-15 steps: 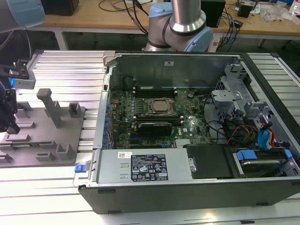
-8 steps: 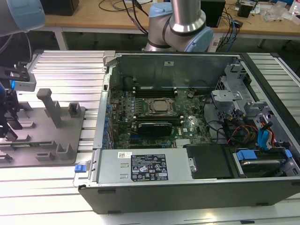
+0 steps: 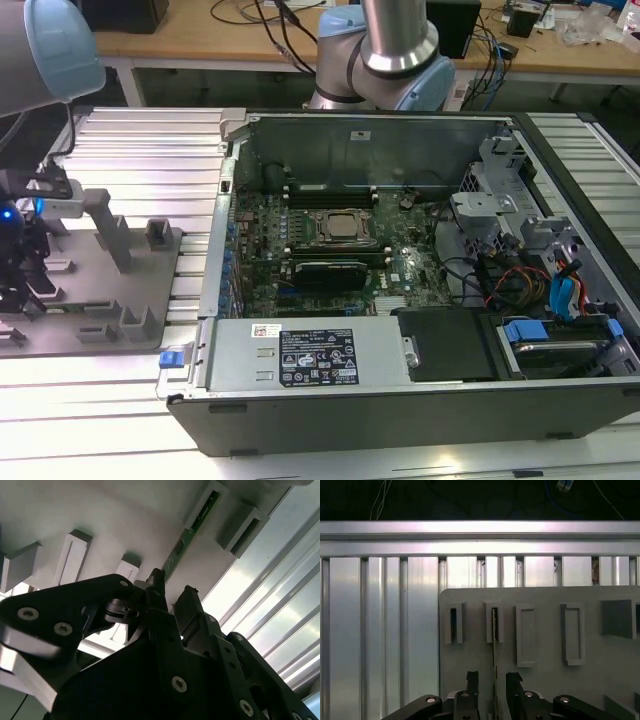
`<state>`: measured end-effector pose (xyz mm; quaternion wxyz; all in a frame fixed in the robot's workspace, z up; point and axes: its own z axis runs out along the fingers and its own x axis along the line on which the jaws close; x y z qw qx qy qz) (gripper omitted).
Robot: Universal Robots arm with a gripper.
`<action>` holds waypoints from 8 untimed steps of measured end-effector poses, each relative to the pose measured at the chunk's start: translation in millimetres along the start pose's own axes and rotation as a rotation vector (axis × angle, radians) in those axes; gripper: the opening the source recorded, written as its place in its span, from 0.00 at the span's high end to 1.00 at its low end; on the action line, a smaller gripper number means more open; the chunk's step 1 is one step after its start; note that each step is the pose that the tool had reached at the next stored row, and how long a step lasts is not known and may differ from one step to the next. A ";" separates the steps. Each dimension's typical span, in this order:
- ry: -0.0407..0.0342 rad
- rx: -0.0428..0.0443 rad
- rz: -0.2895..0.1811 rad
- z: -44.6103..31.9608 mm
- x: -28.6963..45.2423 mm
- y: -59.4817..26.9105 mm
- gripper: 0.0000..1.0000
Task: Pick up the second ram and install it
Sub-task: 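Pick up the second ram and move it above second insertion slot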
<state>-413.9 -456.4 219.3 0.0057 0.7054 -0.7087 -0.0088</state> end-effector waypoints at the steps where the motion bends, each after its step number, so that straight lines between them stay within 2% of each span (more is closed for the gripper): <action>1: 0.0000 0.0000 0.000 3.5 0.0 -0.1 0.66; 4: 0.0000 0.0000 0.000 9.1 -0.1 -0.2 0.66; 8: -0.0006 -0.0001 0.000 9.6 -0.5 -0.2 0.66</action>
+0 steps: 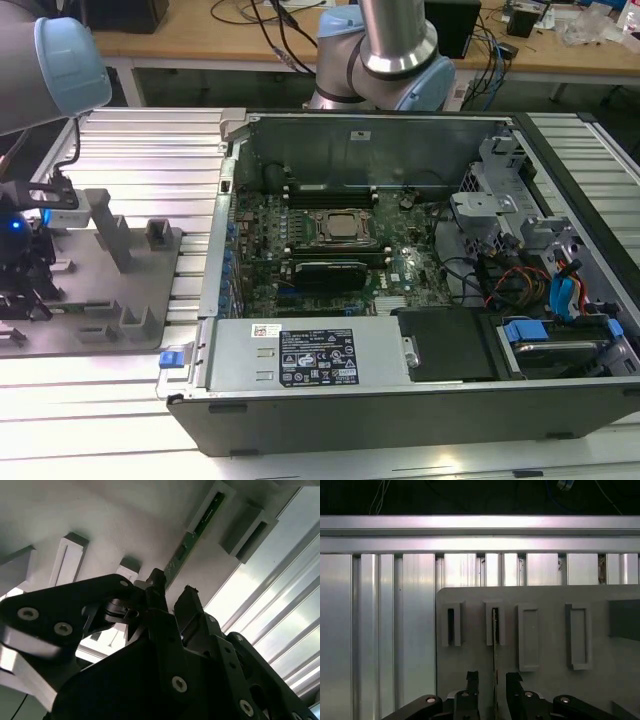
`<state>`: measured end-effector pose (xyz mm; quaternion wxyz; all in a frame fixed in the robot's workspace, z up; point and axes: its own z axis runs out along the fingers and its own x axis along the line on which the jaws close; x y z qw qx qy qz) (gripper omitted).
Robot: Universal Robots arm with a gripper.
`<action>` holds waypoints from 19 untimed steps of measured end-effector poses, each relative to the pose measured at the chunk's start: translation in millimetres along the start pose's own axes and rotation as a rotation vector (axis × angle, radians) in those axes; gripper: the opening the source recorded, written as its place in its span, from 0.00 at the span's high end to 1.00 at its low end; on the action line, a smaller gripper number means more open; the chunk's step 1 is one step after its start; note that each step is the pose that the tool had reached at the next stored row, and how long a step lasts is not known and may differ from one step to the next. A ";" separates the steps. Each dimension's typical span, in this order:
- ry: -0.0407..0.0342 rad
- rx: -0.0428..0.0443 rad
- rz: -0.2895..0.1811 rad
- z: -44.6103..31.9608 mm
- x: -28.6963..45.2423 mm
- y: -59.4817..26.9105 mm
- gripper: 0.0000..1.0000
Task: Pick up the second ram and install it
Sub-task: 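Pick up the second ram and move it above second insertion slot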
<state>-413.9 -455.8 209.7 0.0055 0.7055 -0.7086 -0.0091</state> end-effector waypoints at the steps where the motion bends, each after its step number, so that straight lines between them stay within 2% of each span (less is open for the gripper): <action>1: -0.0004 0.0000 0.000 0.1 -0.1 0.0 0.67; 2: -0.0004 0.0000 0.000 0.1 -0.1 0.0 0.75; 5: -0.0011 0.0000 0.000 0.2 -0.1 0.0 0.76; 6: -0.0013 0.0000 0.000 0.2 -0.2 0.0 0.84; 8: -0.0015 0.0000 0.000 0.2 -0.2 0.0 0.84; 9: -0.0017 0.0000 0.000 0.3 -0.2 0.0 0.85; 10: -0.0019 0.0000 0.000 0.3 -0.2 0.0 0.91; 12: -0.0022 0.0001 0.000 0.4 -0.3 0.0 0.91; 13: -0.0059 0.0002 0.000 0.5 -0.4 0.1 0.91; 15: -0.0080 0.0001 0.000 0.4 -0.3 0.0 0.91; 16: -0.0081 0.0003 0.000 -0.4 -0.3 0.1 0.91; 19: -0.0079 0.0001 0.000 -12.7 -0.4 0.3 0.91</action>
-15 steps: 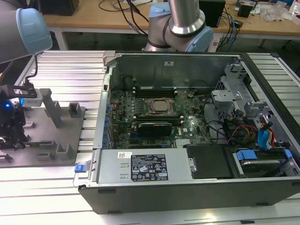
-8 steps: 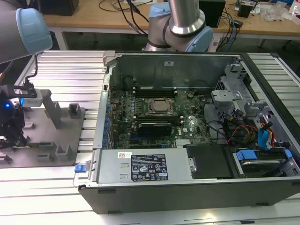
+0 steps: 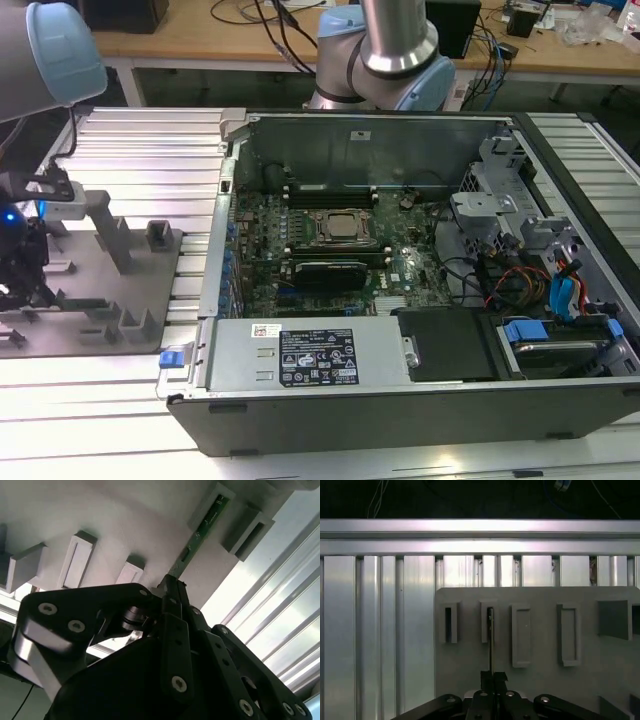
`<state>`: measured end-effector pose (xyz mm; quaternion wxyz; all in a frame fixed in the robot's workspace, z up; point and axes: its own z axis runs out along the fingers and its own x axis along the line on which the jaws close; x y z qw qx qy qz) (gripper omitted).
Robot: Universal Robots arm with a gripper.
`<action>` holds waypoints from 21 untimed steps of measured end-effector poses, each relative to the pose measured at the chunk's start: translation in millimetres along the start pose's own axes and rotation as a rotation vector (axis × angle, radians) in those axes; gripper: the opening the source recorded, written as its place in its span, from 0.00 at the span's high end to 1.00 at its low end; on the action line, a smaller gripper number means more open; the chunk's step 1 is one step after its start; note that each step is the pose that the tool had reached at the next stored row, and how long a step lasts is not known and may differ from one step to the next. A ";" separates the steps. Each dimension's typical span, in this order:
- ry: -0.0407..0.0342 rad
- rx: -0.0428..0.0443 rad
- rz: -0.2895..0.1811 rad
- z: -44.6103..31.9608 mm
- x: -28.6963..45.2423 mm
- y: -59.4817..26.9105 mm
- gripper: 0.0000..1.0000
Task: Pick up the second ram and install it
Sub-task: 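Pick up the second ram and move it above second insertion slot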
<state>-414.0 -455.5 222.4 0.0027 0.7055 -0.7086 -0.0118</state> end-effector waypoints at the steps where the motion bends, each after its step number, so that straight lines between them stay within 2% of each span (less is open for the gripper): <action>1: -0.0001 0.0001 0.000 -4.8 -0.1 0.1 0.91; 8: 0.0028 0.0000 0.000 -31.2 -0.4 0.6 0.91; 10: 0.0037 0.0000 0.000 -35.8 -0.4 0.7 0.91; 15: 0.0106 0.0001 0.000 -56.7 -0.8 1.1 0.91; 18: 0.0111 0.0000 0.000 -69.3 -0.9 1.4 0.91; 21: 0.0130 0.0001 0.000 -77.7 -1.1 1.6 0.91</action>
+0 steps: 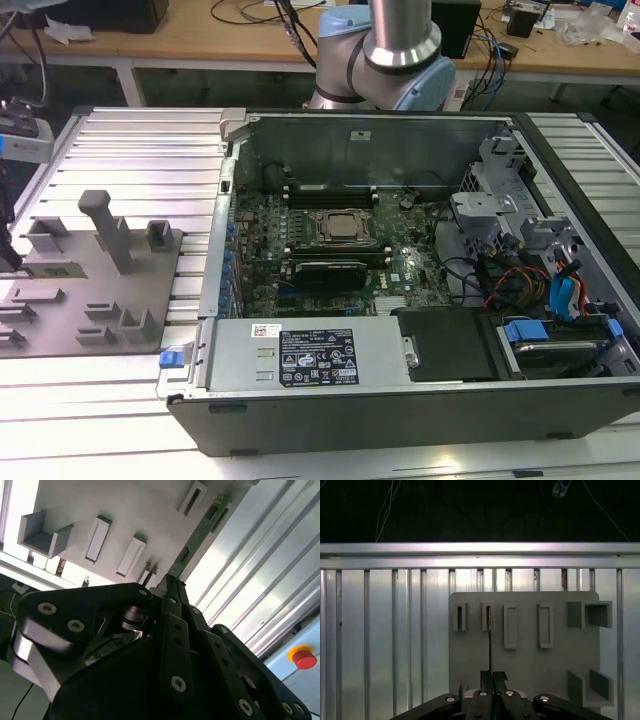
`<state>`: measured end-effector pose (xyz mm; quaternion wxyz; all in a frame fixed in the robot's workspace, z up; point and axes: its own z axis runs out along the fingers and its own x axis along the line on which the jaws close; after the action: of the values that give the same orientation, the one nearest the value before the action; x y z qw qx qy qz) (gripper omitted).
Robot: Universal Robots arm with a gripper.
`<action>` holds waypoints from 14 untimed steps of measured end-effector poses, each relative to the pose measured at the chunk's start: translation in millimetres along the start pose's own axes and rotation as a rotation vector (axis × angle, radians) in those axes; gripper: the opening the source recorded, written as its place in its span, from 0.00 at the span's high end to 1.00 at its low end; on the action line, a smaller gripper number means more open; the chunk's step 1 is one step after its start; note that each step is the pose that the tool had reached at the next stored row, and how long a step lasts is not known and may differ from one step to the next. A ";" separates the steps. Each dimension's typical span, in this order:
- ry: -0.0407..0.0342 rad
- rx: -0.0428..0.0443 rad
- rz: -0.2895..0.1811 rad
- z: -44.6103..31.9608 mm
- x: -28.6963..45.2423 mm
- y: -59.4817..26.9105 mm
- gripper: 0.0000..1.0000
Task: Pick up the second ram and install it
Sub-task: 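Pick up the second ram and move it above second insertion slot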
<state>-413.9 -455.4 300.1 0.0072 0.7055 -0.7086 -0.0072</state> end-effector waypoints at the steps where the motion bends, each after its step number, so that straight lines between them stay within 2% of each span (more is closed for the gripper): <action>1: 0.0003 0.0002 0.000 -2.3 0.0 0.1 0.91; 4: 0.0027 0.0002 0.000 -17.9 -0.1 0.4 0.91; 11: 0.0028 0.0002 0.000 -29.7 -0.1 0.6 0.91; 14: 0.0031 0.0003 0.000 -43.2 -0.1 0.9 0.91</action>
<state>-414.0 -455.3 343.2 0.0082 0.7055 -0.7087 -0.0060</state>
